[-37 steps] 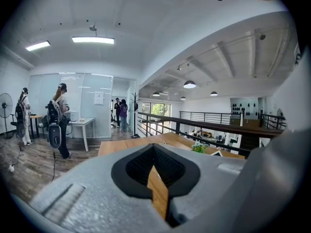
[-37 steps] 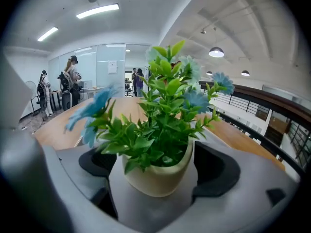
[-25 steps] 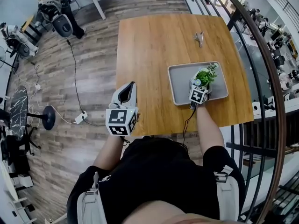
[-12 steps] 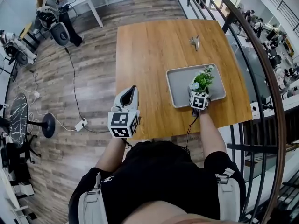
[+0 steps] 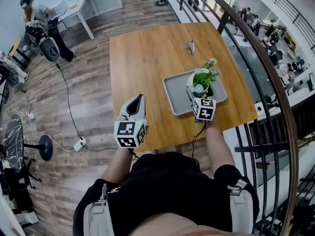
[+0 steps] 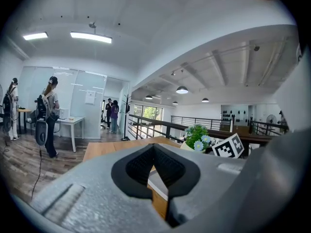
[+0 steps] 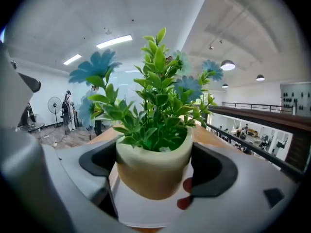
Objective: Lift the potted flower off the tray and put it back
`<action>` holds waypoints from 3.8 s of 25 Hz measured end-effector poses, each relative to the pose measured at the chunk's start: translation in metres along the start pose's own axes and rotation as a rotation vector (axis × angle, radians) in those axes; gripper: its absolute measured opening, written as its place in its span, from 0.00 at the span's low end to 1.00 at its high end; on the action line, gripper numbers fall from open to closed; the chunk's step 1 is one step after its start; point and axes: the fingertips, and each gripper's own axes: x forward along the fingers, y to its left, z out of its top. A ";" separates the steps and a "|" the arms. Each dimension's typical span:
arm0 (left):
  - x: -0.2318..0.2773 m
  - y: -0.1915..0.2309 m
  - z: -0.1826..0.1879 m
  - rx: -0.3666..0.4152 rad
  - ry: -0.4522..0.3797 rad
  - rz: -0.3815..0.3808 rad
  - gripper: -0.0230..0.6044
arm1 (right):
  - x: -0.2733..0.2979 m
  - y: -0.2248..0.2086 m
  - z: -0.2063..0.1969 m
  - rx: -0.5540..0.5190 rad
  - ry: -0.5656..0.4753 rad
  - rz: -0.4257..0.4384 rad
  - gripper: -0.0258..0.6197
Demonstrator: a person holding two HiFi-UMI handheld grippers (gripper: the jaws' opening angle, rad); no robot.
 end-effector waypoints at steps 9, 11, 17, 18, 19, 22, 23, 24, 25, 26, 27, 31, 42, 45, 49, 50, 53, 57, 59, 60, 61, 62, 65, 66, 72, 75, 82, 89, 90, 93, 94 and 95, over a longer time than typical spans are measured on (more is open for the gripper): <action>0.015 -0.029 0.004 -0.001 -0.016 -0.099 0.06 | -0.084 0.007 0.108 -0.027 -0.229 -0.037 0.78; 0.020 -0.037 0.005 -0.002 -0.015 -0.124 0.06 | -0.104 0.001 0.122 -0.031 -0.266 -0.069 0.78; 0.032 -0.052 0.008 0.003 -0.019 -0.185 0.06 | -0.147 -0.010 0.132 -0.006 -0.309 -0.140 0.78; 0.033 -0.055 0.008 0.002 -0.018 -0.194 0.06 | -0.154 -0.013 0.130 0.005 -0.312 -0.157 0.78; 0.035 -0.059 0.008 0.001 -0.016 -0.202 0.06 | -0.160 -0.016 0.128 0.015 -0.315 -0.170 0.78; 0.039 -0.070 0.009 0.004 -0.009 -0.232 0.06 | -0.176 -0.020 0.124 0.024 -0.318 -0.205 0.78; 0.041 -0.073 0.010 0.007 -0.008 -0.244 0.06 | -0.180 -0.021 0.122 0.023 -0.316 -0.213 0.78; 0.042 -0.077 0.011 0.010 -0.008 -0.255 0.06 | -0.183 -0.021 0.121 0.024 -0.314 -0.218 0.78; 0.044 -0.081 0.012 0.013 -0.008 -0.266 0.06 | -0.185 -0.021 0.119 0.025 -0.312 -0.221 0.77; 0.045 -0.085 0.012 0.017 -0.009 -0.275 0.06 | -0.187 -0.021 0.118 0.025 -0.311 -0.224 0.77; 0.046 -0.088 0.012 0.020 -0.008 -0.283 0.06 | -0.189 -0.021 0.116 0.025 -0.310 -0.227 0.77; 0.052 -0.096 0.013 0.032 -0.004 -0.303 0.06 | -0.190 -0.024 0.113 0.030 -0.311 -0.234 0.77; 0.049 -0.095 0.007 0.033 0.012 -0.295 0.06 | -0.183 -0.020 0.103 0.027 -0.297 -0.229 0.77; 0.048 -0.093 0.008 0.032 0.013 -0.284 0.06 | -0.181 -0.021 0.107 0.031 -0.304 -0.223 0.77; 0.047 -0.085 0.009 0.028 0.004 -0.263 0.06 | -0.173 -0.021 0.111 0.028 -0.313 -0.204 0.77; 0.047 -0.083 0.009 0.028 0.004 -0.257 0.06 | -0.170 -0.020 0.113 0.026 -0.317 -0.198 0.77; 0.044 -0.076 0.008 0.029 0.004 -0.238 0.06 | -0.158 -0.017 0.114 0.021 -0.323 -0.182 0.77; 0.036 -0.064 0.010 0.032 -0.001 -0.203 0.06 | -0.132 -0.006 0.108 0.016 -0.300 -0.141 0.77; 0.030 -0.055 0.009 0.034 0.000 -0.179 0.06 | -0.119 0.002 0.104 0.014 -0.286 -0.118 0.77; 0.027 -0.050 0.008 0.034 0.002 -0.165 0.06 | -0.113 0.006 0.102 0.012 -0.279 -0.108 0.77; 0.024 -0.044 0.006 0.033 0.006 -0.148 0.06 | -0.106 0.010 0.099 0.010 -0.270 -0.098 0.77; 0.020 -0.038 0.004 0.031 0.009 -0.129 0.06 | -0.099 0.013 0.095 0.007 -0.261 -0.088 0.77; 0.007 -0.019 0.002 0.028 0.017 -0.069 0.06 | -0.078 0.024 0.084 0.002 -0.233 -0.049 0.77; 0.002 -0.013 0.001 0.028 0.019 -0.049 0.06 | -0.070 0.028 0.079 0.001 -0.224 -0.034 0.77; -0.026 0.019 -0.004 0.029 0.022 0.056 0.06 | -0.024 0.042 0.040 0.001 -0.139 0.017 0.77; -0.040 0.029 -0.005 0.034 0.015 0.101 0.06 | -0.004 0.047 0.013 -0.004 -0.074 0.033 0.77; -0.061 0.043 -0.019 0.051 0.044 0.167 0.06 | 0.030 0.049 -0.068 0.010 0.094 0.053 0.77; -0.076 0.055 -0.017 0.064 0.047 0.196 0.06 | 0.047 0.055 -0.128 0.017 0.249 0.037 0.77; -0.076 0.057 -0.017 0.064 0.047 0.197 0.06 | 0.048 0.055 -0.135 0.016 0.265 0.032 0.77; -0.075 0.058 -0.019 0.062 0.049 0.194 0.06 | 0.049 0.055 -0.150 -0.025 0.312 0.015 0.76; -0.074 0.057 -0.020 0.061 0.051 0.191 0.06 | 0.048 0.056 -0.153 -0.047 0.327 0.011 0.75; -0.072 0.056 -0.020 0.061 0.052 0.186 0.06 | 0.047 0.057 -0.155 -0.065 0.342 0.008 0.75</action>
